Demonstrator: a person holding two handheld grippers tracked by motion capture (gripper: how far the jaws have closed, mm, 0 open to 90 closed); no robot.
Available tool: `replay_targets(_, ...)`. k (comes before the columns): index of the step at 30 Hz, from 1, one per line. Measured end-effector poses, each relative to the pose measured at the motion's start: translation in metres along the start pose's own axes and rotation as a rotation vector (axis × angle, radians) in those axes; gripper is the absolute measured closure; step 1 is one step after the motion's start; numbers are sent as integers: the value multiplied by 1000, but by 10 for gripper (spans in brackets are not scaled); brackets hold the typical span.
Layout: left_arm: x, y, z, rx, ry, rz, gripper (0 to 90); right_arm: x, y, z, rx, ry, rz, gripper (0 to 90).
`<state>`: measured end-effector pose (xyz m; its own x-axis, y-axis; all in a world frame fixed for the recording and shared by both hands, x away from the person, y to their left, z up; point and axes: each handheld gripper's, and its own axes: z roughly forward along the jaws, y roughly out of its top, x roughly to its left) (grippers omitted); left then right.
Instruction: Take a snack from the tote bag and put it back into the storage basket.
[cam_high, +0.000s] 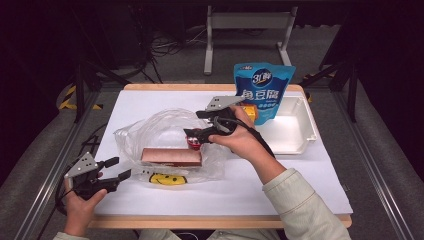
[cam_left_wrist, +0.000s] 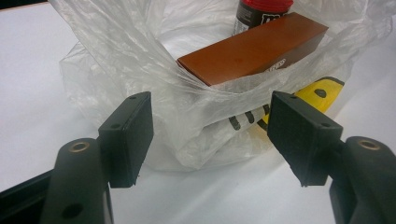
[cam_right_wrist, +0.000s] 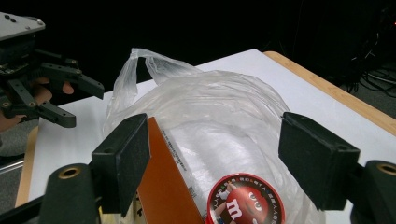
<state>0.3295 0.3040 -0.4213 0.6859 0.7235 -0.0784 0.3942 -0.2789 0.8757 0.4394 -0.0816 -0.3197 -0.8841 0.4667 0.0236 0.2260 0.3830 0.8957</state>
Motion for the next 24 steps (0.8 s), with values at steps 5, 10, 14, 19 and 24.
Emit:
replay_targets(5, 1, 0, 0, -2, -1, -4, 321, 2, 0, 8, 14, 2, -8, 260)
replay_targets(10, 1, 0, 0, -3, -2, -4, 321, 5, 0, 19, 29, 3, -10, 258)
replay_targets(14, 1, 0, 0, -3, -1, -2, 321, 6, -2, 27, 50, -8, -22, 255)
replay_targets(19, 1, 0, 0, -1, -2, -2, 321, 4, -8, 36, 76, -30, -21, 251)
replay_targets(24, 1, 0, 0, -2, 0, -2, 320, 0, -17, 44, 97, -59, -16, 249)
